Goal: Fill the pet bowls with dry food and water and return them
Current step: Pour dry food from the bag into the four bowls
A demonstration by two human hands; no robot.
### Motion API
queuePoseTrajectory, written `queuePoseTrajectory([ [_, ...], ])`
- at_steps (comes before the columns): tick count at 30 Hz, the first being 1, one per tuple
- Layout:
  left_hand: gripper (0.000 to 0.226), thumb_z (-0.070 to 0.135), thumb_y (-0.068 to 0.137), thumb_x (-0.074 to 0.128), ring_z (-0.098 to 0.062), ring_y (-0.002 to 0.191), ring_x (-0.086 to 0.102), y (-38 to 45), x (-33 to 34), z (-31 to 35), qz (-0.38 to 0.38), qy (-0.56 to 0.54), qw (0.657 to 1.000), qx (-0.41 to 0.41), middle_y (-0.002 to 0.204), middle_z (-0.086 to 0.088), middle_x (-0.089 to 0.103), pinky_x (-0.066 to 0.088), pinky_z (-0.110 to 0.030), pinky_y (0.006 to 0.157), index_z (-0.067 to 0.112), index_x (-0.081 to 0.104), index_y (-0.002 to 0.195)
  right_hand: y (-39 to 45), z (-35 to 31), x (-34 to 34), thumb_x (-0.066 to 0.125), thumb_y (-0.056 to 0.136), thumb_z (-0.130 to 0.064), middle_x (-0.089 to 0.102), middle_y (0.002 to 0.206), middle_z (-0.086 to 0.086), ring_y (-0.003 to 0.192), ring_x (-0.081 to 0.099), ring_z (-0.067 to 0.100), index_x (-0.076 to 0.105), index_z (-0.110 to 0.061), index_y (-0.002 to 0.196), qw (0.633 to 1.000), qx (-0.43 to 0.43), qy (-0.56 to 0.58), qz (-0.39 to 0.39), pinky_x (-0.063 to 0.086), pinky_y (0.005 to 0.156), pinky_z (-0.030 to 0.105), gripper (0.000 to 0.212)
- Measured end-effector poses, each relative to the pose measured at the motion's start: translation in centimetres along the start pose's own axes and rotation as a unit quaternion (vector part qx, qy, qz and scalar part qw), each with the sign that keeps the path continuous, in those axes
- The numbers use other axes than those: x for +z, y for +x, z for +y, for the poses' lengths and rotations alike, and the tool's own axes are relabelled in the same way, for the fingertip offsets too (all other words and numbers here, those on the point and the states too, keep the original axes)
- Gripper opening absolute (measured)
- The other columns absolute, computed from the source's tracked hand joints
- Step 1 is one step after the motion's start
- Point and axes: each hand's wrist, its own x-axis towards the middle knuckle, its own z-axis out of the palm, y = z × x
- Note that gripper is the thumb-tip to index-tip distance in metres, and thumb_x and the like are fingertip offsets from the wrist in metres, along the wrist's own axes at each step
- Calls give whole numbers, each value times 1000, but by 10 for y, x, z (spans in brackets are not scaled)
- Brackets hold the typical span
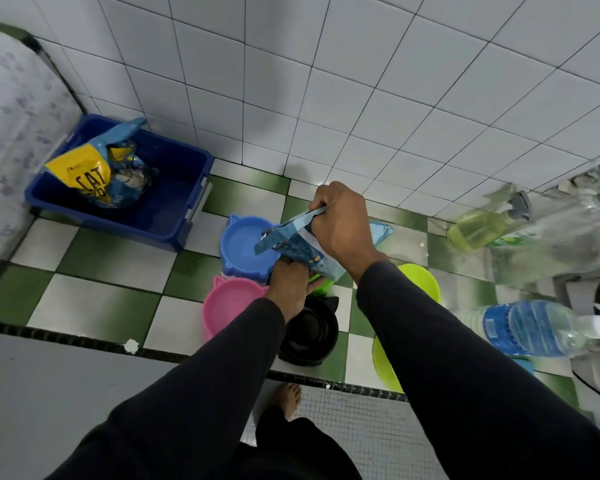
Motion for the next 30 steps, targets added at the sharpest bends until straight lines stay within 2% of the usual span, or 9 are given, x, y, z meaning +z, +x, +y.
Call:
queuePoseTrajectory([
  [4, 35, 2, 108, 42, -32, 118, 67, 1, -1, 1, 5, -6, 1000, -10, 134, -16, 67, 60, -46, 89, 7, 54, 140, 5, -2, 6, 71, 71, 2, 63, 86, 6, 74, 54, 20, 67, -11, 73, 1000, 3, -23, -21, 36, 63, 27, 13],
  [9, 34, 0, 106, 43, -33, 115, 69, 3, -3, 2, -3, -22, 1000, -18, 130, -17, 69, 65, -39, 66, 7, 56, 137, 10, -8, 10, 70, 73, -2, 62, 87, 5, 72, 48, 17, 68, -9, 76, 998, -12, -55, -30, 30, 62, 28, 8],
  [13, 33, -6, 103, 43, -31, 119, 67, 4, -6, 2, -39, -25, 999, -25, 131, -18, 68, 65, -39, 70, 10, 59, 126, 14, -13, 13, 68, 75, -2, 59, 86, 3, 74, 48, 17, 66, -12, 75, 997, -12, -63, -48, 32, 64, 27, 9],
  [17, 36, -3, 104, 44, -34, 117, 68, 5, -5, 3, -22, -46, 998, -34, 130, -19, 69, 63, -37, 64, 8, 56, 136, 17, -15, 14, 70, 76, -4, 55, 84, 0, 74, 48, 17, 62, -16, 74, 995, -8, -80, -62, 33, 64, 28, 14],
  [21, 40, -4, 104, 42, -34, 119, 66, 3, -6, 4, -29, -48, 998, -41, 132, -18, 67, 64, -38, 66, 11, 54, 139, 18, -16, 16, 71, 79, -7, 52, 84, -2, 75, 48, 16, 57, -19, 73, 993, -7, -91, -77, 33, 64, 27, 20],
  [25, 40, -3, 102, 42, -31, 113, 69, 0, -7, 4, -40, -54, 997, -48, 128, -15, 70, 63, -36, 64, 13, 56, 136, 19, -20, 19, 70, 81, -8, 52, 85, -2, 75, 48, 17, 55, -20, 73, 990, -9, -106, -91, 29, 59, 25, 21],
  [30, 35, -6, 100, 41, -28, 101, 71, -4, -8, 6, -32, -66, 995, -60, 112, -14, 74, 62, -34, 59, 13, 61, 121, 19, -25, 21, 69, 80, -5, 51, 84, -2, 75, 48, 17, 55, -19, 71, 990, -12, -107, -92, 29, 59, 26, 21],
])
